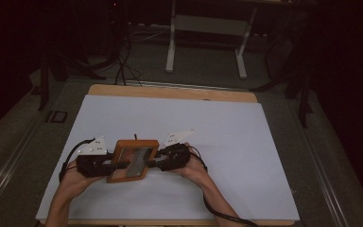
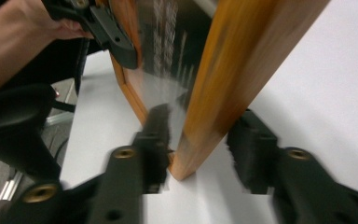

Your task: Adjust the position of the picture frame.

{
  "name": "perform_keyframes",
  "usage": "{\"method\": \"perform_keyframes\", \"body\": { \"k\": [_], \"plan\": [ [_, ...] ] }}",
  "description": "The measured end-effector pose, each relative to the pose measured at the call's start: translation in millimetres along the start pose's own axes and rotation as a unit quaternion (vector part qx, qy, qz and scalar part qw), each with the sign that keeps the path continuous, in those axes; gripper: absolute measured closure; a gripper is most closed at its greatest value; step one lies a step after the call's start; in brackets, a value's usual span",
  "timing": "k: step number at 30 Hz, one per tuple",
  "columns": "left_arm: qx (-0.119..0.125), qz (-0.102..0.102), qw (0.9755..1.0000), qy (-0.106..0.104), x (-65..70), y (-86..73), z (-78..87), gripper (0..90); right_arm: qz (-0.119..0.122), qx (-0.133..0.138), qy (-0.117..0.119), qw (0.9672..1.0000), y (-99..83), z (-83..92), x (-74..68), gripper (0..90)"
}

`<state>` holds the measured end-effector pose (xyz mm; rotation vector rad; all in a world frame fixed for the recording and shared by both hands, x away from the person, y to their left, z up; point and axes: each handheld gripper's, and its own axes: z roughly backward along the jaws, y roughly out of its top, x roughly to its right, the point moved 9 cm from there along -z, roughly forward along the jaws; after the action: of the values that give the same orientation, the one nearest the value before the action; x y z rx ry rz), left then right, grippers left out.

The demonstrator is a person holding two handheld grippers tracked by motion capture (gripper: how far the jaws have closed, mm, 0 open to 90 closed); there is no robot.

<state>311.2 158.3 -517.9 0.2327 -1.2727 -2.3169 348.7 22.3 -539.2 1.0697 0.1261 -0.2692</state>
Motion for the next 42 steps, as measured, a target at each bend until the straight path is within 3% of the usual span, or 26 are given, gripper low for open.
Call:
{"method": "perform_keyframes", "body": {
  "k": [1, 2, 8, 10, 13, 15, 27, 30, 31, 32, 33, 34, 40, 42],
  "plan": [
    [0.0, 0.0, 1.0, 0.0, 0.0, 0.0, 0.0, 71.7, 0.001, 0.0, 0.001, 1.0, -0.1, -2.2, 0.3, 62.0],
    [0.014, 0.017, 0.9998, -0.003, -1.5, -3.3, 1.5, 71.9, -0.001, 0.003, 0.005, 1.0, 1.5, -3.5, 0.2, 63.0],
    [0.026, 0.028, 0.9992, -0.014, 0.4, -3.8, -5.8, 72.2, 0.002, 0.003, -0.002, 1.0, 3.9, 3.2, 0.0, 63.5],
    [0.039, 0.039, 0.9979, -0.033, 3.8, 1.4, -12.8, 72.2, 0.003, 0.008, -0.009, 0.9999, 4.0, 14.2, 0.5, 64.2],
    [0.047, 0.043, 0.997, -0.044, 7.2, 6.5, -19.0, 72.1, 0.002, 0.013, -0.011, 0.9999, 3.0, 24.2, 0.1, 64.7],
    [0.054, 0.051, 0.9957, -0.055, 11.3, 14.8, -30.9, 71.7, 0.002, 0.017, -0.025, 0.9996, -0.5, 39.5, 1.5, 64.7],
    [0.082, 0.107, 0.9856, -0.102, 21.7, 39.8, -77.3, 69.0, -0.052, 0.036, -0.062, 0.9961, -18.2, 90.0, 13.7, 65.0],
    [0.087, 0.119, 0.9835, -0.105, 22.4, 42.5, -82.7, 68.0, -0.064, 0.041, -0.066, 0.9949, -20.3, 95.1, 15.1, 65.0],
    [0.089, 0.134, 0.9808, -0.11, 23.0, 44.9, -88.0, 67.6, -0.072, 0.043, -0.071, 0.9939, -22.7, 99.2, 16.8, 65.0],
    [0.089, 0.134, 0.9808, -0.11, 23.0, 44.9, -88.0, 67.4, -0.072, 0.043, -0.071, 0.9939, -22.7, 99.2, 16.8, 65.0],
    [0.091, 0.148, 0.9774, -0.121, 24.2, 46.5, -93.0, 67.4, -0.081, 0.044, -0.075, 0.9929, -25.2, 102.9, 18.3, 64.9],
    [0.091, 0.148, 0.9774, -0.121, 24.2, 46.5, -93.0, 67.4, -0.085, 0.045, -0.077, 0.9924, -26.5, 104.9, 18.7, 64.9],
    [0.08, 0.172, 0.9718, -0.14, 29.2, 50.1, -113.6, 64.9, -0.109, 0.032, -0.095, 0.989, -38.8, 115.7, 19.7, 65.0],
    [0.077, 0.175, 0.9711, -0.142, 29.8, 50.2, -116.8, 63.7, -0.113, 0.029, -0.096, 0.9885, -41.0, 117.3, 19.7, 65.1]
  ]
}}
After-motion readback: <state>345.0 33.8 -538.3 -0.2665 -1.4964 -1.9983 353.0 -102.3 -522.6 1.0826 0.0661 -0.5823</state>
